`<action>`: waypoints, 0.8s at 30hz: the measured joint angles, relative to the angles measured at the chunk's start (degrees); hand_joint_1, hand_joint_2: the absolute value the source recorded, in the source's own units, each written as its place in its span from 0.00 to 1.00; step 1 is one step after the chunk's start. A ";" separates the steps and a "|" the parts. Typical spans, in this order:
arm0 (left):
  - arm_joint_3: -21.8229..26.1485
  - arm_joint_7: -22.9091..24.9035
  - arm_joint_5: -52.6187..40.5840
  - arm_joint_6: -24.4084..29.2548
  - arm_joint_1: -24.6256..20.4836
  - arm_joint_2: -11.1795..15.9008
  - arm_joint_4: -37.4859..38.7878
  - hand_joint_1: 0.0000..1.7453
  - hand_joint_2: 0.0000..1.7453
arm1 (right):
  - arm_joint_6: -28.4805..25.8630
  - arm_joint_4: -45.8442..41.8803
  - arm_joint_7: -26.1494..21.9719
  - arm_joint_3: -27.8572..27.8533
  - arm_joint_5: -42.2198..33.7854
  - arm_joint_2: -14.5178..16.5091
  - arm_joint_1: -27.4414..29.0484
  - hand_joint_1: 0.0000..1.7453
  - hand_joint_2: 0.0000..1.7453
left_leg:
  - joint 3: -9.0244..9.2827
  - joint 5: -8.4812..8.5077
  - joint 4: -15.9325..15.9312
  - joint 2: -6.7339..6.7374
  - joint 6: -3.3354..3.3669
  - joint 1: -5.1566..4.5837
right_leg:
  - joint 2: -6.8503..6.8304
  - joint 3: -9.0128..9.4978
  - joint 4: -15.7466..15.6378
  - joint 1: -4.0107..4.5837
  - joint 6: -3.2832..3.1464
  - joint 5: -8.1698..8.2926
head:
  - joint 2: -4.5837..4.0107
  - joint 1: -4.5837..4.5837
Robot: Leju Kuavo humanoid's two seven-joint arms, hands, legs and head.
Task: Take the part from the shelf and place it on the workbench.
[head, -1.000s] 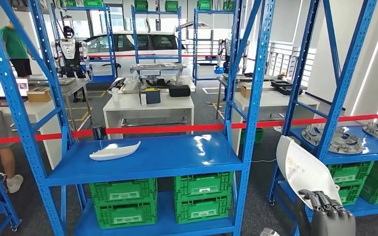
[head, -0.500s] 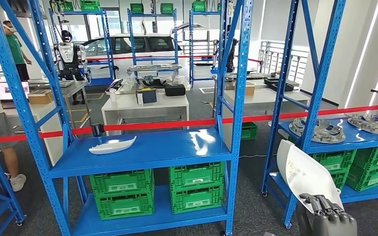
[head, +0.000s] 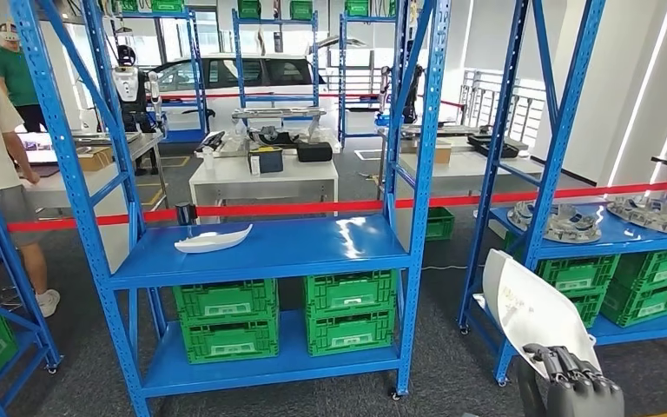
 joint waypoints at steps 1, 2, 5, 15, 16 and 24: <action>0.01 0.02 0.00 0.00 -0.01 0.03 -0.01 0.00 1.00 | -0.02 0.00 -0.01 -0.07 -0.01 0.00 0.05 1.00 1.00 | -0.67 0.68 -0.01 0.14 0.32 0.04 | 0.10 -1.01 2.83 -0.14 0.34 -2.91 | 0.00 0.01; 0.00 0.03 -0.01 0.00 -0.02 0.07 -0.02 0.00 1.00 | -0.05 0.00 -0.01 -0.13 0.00 0.00 0.16 1.00 1.00 | -1.43 1.34 0.04 0.20 0.48 0.03 | 0.14 -2.08 6.59 -0.19 0.62 -5.89 | 0.00 0.01; 0.00 0.06 -0.07 0.01 0.00 0.04 0.00 0.00 1.00 | -0.08 -0.01 -0.04 -0.19 0.01 0.02 0.71 1.00 1.00 | -4.24 3.30 0.57 0.25 0.36 0.04 | 0.15 -2.37 14.30 -0.28 1.01 -7.95 | 0.00 0.02; 0.01 0.06 -0.08 0.06 0.06 -0.03 -0.01 0.00 1.00 | -0.16 -0.90 -0.15 -0.28 -0.05 0.20 0.89 1.00 1.00 | -9.27 4.66 3.75 0.01 -2.68 0.32 | 0.26 9.63 -3.07 -0.02 -2.44 -4.91 | -0.01 0.03; 0.01 0.07 -0.08 0.07 0.07 -0.02 0.00 0.00 1.00 | -0.16 -0.91 -0.14 -0.28 -0.06 0.28 0.88 1.00 1.00 | -10.11 2.15 6.23 -0.08 -2.96 0.40 | 0.16 8.90 -3.17 -0.11 -2.80 -4.22 | -0.01 0.00; 0.01 -0.04 -0.08 0.04 -0.05 -0.01 -0.04 0.00 1.00 | -0.16 -0.95 -0.21 -0.28 -0.06 0.52 0.96 1.00 1.00 | -1.96 -0.82 6.96 -0.25 -2.10 0.20 | 0.13 2.66 -2.46 0.56 -2.61 0.51 | 0.00 -0.07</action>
